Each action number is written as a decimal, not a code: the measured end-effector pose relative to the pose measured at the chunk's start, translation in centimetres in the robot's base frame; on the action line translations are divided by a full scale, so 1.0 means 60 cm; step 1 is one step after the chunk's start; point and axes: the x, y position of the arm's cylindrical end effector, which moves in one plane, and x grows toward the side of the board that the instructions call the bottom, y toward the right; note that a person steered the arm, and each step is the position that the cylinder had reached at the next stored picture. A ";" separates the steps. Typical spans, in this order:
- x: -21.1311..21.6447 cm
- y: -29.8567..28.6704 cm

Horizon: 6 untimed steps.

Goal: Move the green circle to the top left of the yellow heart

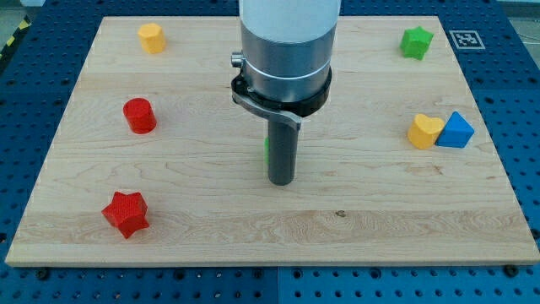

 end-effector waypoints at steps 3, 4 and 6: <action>-0.084 -0.010; -0.089 0.122; -0.081 0.149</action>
